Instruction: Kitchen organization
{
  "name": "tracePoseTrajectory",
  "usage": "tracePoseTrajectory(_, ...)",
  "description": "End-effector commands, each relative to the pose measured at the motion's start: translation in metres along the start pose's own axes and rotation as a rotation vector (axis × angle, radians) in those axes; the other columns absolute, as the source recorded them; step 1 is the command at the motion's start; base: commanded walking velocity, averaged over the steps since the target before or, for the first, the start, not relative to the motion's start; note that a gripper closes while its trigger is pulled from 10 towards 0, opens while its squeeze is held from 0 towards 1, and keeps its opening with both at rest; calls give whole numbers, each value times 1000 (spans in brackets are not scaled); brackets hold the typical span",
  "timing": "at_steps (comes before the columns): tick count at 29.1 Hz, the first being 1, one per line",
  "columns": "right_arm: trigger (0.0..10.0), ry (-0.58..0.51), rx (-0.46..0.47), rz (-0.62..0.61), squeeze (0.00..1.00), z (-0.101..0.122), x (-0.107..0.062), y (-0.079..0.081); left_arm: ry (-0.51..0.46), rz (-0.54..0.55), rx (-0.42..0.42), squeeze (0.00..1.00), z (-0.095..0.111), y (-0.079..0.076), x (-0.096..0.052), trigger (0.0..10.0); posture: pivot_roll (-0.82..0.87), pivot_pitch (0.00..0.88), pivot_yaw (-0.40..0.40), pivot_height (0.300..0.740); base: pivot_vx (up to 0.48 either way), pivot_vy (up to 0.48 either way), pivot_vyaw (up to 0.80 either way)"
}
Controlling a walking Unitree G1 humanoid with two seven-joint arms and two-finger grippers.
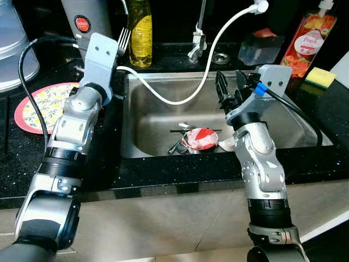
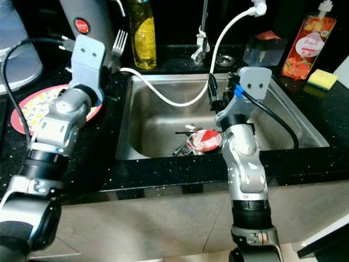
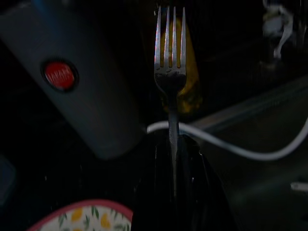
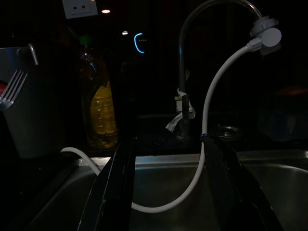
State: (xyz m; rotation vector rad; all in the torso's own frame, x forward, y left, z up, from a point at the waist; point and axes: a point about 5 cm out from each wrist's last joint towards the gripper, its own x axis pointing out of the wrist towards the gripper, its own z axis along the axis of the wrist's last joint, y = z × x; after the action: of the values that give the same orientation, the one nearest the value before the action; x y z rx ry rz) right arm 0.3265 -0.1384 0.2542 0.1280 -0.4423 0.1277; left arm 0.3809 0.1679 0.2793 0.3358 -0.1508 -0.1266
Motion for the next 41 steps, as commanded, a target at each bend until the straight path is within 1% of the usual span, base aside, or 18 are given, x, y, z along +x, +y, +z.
tracePoseTrajectory(1, 10000, -11, 5, 6, 0, 4, 0, 2, -21, 22, 13, 0, 4, 5, 2, 10000, 202, 42, -31, 740, 0, 0, 0)
tracePoseTrajectory(2, 10000, -6, 7, 7, 0, 4, -1, 2, -49, 45, 11, 0, 7, 9, 4, 10000, 200, 55, -36, 740, 0, 0, 0)
tracePoseTrajectory(9, 10000, 3, 9, 13, 0, 4, -3, 3, -54, 54, 11, 0, 7, 12, 6, 10000, 204, 80, -41, 740, 0, 0, 0)
tracePoseTrajectory(10, 10000, 5, 12, 14, 0, 5, -4, 4, -34, 64, 26, 0, 3, 14, 8, 10000, 208, 89, -42, 740, 0, 0, 0)
tracePoseTrajectory(13, 10000, 6, 15, 15, 0, 5, -4, 4, -11, 73, 23, 0, -2, 16, 9, 10000, 209, 91, -42, 740, 0, 0, 0)
tracePoseTrajectory(14, 10000, 6, 17, 16, 0, 6, -4, 5, -4, 73, 16, 0, -3, 17, 10, 10000, 215, 108, -41, 740, 0, 0, 0)
tracePoseTrajectory(19, 10000, 6, 20, 18, 0, 7, -4, 6, 6, 59, 8, 0, -5, 16, 12, 10000, 216, 114, -40, 740, 0, 0, 0)
tracePoseTrajectory(23, 10000, 3, 22, 14, 0, 8, -4, 6, 20, 58, 10, 0, -6, 15, 18, 10000, 212, 121, -36, 740, 0, 0, 0)
tracePoseTrajectory(24, 10000, 2, 21, 12, 0, 9, -3, 5, 13, 45, 10, 0, -4, 12, 21, 10000, 211, 123, -34, 740, 0, 0, 0)
tracePoseTrajectory(27, 10000, 1, 21, 11, 0, 10, -3, 5, 10, 38, 11, 0, -2, 10, 23, 10000, 208, 124, -33, 740, 0, 0, 0)
tracePoseTrajectory(29, 10000, -1, 19, 8, 0, 11, -3, 5, -3, 16, 15, 0, 2, 5, 27, 10000, 204, 124, -29, 740, 0, 0, 0)
tracePoseTrajectory(30, 10000, -1, 19, 8, 0, 11, -3, 5, -3, 16, 15, 0, 2, 5, 27, 10000, 204, 124, -29, 740, 0, 0, 0)
tracePoseTrajectory(32, 10000, -3, 17, 5, 0, 12, -3, 4, -38, -11, 19, 0, 10, -2, 30, 10000, 202, 124, -27, 740, 0, 0, 0)
tracePoseTrajectory(33, 10000, -3, 16, 4, 0, 12, -4, 4, -65, -35, 22, 0, 14, -8, 31, 10000, 200, 122, -26, 740, 0, 0, 0)
tracePoseTrajectory(36, 10000, -3, 16, 2, 0, 13, -4, 4, -133, -92, 48, 0, 23, -22, 30, 10000, 197, 119, -24, 740, 0, 0, 0)
tracePoseTrajectory(39, 10000, -3, 16, 1, 0, 13, -4, 4, -156, -98, 60, 0, 25, -26, 29, 10000, 197, 119, -24, 740, 0, 0, 0)
tracePoseTrajectory(41, 10000, -2, 17, 2, 0, 13, -4, 4, -160, -87, 60, 0, 23, -24, 27, 10000, 200, 117, -27, 740, 0, 0, 0)
